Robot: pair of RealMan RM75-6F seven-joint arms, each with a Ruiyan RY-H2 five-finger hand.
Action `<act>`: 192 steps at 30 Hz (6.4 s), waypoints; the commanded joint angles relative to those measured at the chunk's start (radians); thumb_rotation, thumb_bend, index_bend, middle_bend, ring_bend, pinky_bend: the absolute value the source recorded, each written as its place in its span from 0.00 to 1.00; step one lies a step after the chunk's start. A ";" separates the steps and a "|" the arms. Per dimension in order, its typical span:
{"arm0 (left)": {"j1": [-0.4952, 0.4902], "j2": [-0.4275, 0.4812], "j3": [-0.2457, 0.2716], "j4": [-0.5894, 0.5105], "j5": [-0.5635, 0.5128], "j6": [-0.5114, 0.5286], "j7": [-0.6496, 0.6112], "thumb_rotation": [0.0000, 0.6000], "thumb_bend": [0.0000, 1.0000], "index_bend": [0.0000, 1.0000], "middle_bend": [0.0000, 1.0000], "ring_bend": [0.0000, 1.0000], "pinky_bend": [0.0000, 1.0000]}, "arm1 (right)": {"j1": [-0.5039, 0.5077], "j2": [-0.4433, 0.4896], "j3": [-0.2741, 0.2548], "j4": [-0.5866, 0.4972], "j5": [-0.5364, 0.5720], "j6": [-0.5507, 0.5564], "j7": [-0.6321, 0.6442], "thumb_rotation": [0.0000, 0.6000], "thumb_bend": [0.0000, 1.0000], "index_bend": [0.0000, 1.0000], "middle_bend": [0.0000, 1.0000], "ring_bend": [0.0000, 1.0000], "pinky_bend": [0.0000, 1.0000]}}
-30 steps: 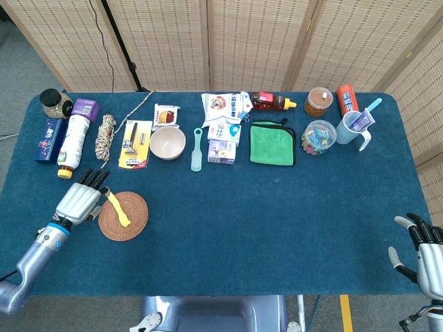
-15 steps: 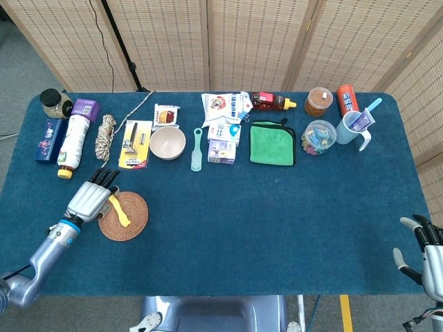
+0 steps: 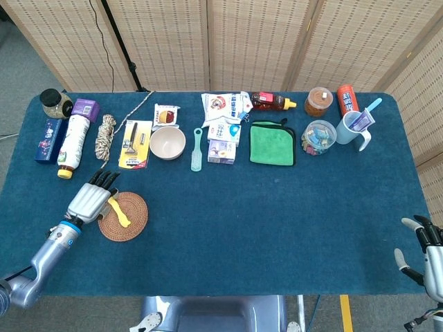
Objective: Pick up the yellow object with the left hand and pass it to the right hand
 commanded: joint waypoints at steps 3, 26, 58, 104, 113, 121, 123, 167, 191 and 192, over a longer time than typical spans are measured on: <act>0.002 -0.004 0.004 0.005 -0.001 0.004 -0.003 1.00 0.34 0.46 0.08 0.03 0.03 | -0.002 -0.001 0.000 0.002 -0.001 0.001 0.003 1.00 0.37 0.26 0.20 0.27 0.25; 0.018 -0.003 0.024 0.001 -0.009 0.020 0.012 1.00 0.34 0.51 0.09 0.04 0.03 | -0.006 -0.004 0.001 0.015 -0.004 0.003 0.022 1.00 0.37 0.26 0.20 0.27 0.25; 0.013 0.090 -0.044 -0.136 -0.020 0.121 -0.017 1.00 0.55 0.65 0.21 0.12 0.03 | 0.029 0.017 0.004 -0.022 -0.038 -0.040 0.043 1.00 0.37 0.27 0.21 0.28 0.27; -0.265 0.223 -0.162 -0.434 0.263 0.148 0.296 1.00 0.56 0.67 0.24 0.14 0.03 | 0.450 0.065 0.051 -0.208 0.036 -0.658 0.777 1.00 0.33 0.34 0.23 0.27 0.26; -0.326 0.188 -0.178 -0.431 0.323 0.150 0.357 1.00 0.56 0.67 0.24 0.14 0.03 | 0.559 0.016 0.056 -0.150 -0.005 -0.797 1.068 1.00 0.33 0.36 0.22 0.22 0.16; -0.366 0.140 -0.190 -0.418 0.331 0.142 0.389 1.00 0.56 0.67 0.24 0.14 0.03 | 0.635 -0.052 0.040 -0.084 -0.057 -0.858 1.273 1.00 0.32 0.36 0.17 0.14 0.06; -0.374 0.130 -0.191 -0.416 0.330 0.138 0.394 1.00 0.56 0.67 0.24 0.14 0.03 | 0.650 -0.062 0.034 -0.071 -0.075 -0.861 1.334 1.00 0.32 0.36 0.17 0.13 0.05; -0.480 -0.005 -0.175 -0.357 0.325 0.090 0.490 1.00 0.55 0.67 0.24 0.14 0.03 | 0.882 -0.216 0.026 0.046 -0.011 -0.976 1.661 1.00 0.33 0.44 0.20 0.13 0.03; -0.502 -0.045 -0.151 -0.323 0.309 0.081 0.513 1.00 0.55 0.67 0.24 0.14 0.03 | 0.922 -0.255 0.050 0.036 0.063 -1.022 1.597 1.00 0.33 0.46 0.22 0.13 0.03; -0.503 -0.046 -0.150 -0.322 0.309 0.081 0.513 1.00 0.55 0.67 0.24 0.14 0.03 | 0.922 -0.256 0.052 0.036 0.066 -1.024 1.594 1.00 0.33 0.46 0.22 0.13 0.03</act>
